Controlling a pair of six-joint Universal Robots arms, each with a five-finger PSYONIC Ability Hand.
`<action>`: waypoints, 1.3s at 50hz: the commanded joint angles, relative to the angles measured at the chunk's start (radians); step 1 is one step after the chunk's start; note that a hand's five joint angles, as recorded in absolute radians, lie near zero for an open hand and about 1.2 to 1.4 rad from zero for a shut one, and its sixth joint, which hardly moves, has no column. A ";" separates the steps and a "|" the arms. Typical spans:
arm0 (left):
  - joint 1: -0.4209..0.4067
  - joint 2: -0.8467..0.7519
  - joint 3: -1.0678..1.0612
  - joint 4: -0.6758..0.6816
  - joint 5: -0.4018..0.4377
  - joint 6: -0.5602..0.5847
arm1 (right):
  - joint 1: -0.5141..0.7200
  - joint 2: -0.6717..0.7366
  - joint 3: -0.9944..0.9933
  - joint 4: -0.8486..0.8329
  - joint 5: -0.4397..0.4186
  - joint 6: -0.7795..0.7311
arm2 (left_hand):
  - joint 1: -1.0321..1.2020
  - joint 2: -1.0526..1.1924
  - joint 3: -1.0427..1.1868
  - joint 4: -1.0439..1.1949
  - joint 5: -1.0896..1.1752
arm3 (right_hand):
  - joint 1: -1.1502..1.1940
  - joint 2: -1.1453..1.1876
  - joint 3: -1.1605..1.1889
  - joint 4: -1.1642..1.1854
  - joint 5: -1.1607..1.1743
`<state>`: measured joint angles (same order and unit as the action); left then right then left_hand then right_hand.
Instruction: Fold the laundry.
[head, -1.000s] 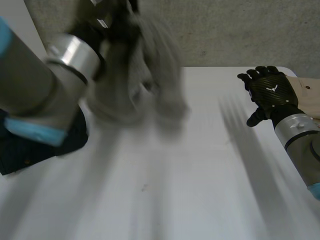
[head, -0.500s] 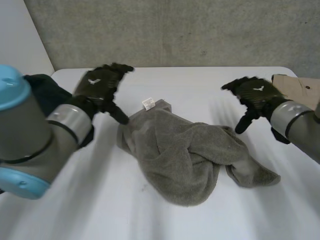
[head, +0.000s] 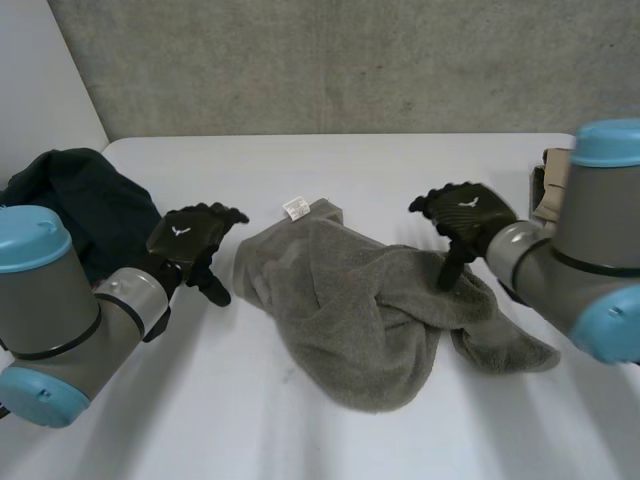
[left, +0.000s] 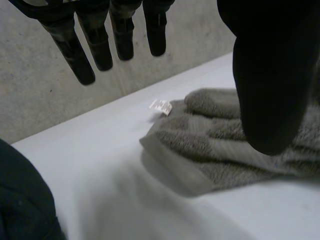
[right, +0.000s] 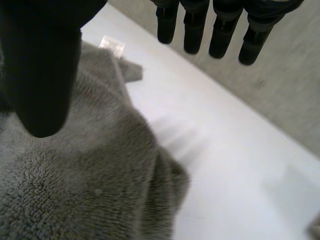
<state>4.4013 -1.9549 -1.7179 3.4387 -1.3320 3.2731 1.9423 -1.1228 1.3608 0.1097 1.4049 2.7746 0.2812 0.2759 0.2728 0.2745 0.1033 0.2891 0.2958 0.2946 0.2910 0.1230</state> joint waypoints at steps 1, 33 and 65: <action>0.009 -0.064 0.052 -0.022 0.014 0.059 | -0.057 -0.232 0.231 0.002 -0.090 -0.163 | 0.193 0.199 0.202 0.200 0.197 | 0.249 0.243 0.244 0.247 0.241; -0.117 -0.376 0.400 -0.069 -0.099 0.183 | -0.111 -0.063 0.488 -0.403 -0.015 -0.299 | 1.115 1.120 1.123 1.122 1.118 | 1.107 1.100 1.102 1.105 1.099; 0.038 0.038 0.280 -0.414 0.011 0.077 | -0.260 0.046 -0.232 0.239 -0.141 -0.245 | 1.115 1.120 1.123 1.122 1.118 | 1.107 1.100 1.102 1.105 1.099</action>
<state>4.4571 -1.6968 -1.4611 2.9930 -1.2806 3.2953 1.6102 -1.2623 1.1741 0.3976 1.1654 2.5745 1.1215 1.1951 1.1846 1.1993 0.9576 1.0876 1.1672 1.1752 1.1950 0.9874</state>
